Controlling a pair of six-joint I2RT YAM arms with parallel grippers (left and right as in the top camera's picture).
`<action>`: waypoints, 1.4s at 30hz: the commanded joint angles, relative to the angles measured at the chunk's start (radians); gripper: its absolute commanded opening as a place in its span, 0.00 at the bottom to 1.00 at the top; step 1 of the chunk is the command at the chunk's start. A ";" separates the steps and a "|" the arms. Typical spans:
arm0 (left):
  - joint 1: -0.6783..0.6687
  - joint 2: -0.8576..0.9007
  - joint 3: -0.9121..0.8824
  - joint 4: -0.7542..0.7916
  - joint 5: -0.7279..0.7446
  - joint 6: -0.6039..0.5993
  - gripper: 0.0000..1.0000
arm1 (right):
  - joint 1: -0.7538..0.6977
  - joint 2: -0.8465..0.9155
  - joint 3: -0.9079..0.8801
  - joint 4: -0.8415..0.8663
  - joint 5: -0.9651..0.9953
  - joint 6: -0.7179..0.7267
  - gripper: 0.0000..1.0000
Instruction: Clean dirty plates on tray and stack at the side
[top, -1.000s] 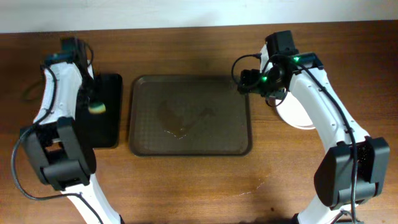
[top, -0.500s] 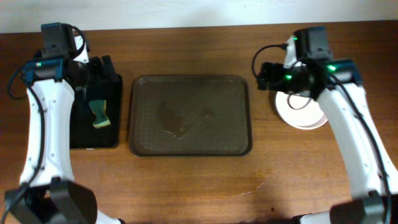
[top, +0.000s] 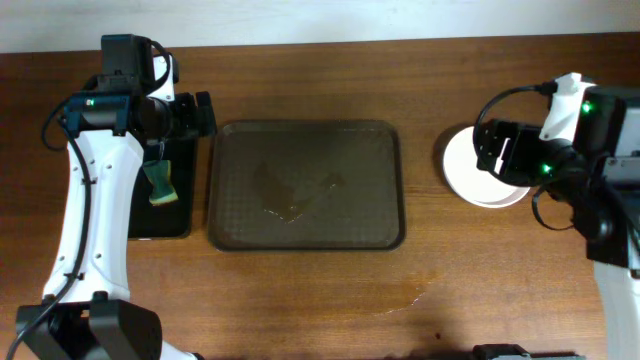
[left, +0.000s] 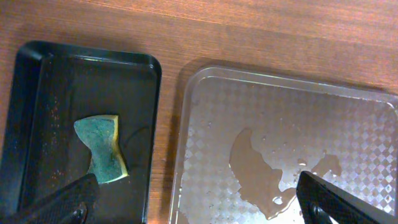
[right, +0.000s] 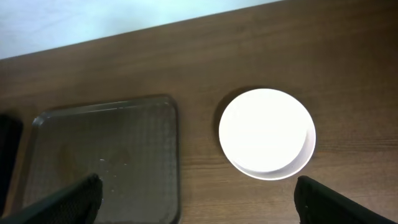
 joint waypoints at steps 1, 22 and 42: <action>0.002 0.003 -0.005 0.000 0.010 0.016 0.99 | 0.004 0.002 -0.017 0.050 0.032 -0.014 0.98; 0.002 0.003 -0.005 0.000 0.010 0.016 0.99 | 0.024 -1.201 -1.573 1.219 0.023 -0.014 0.99; 0.000 -0.134 -0.023 0.000 -0.035 0.020 0.99 | 0.024 -1.198 -1.573 1.055 0.023 -0.013 0.98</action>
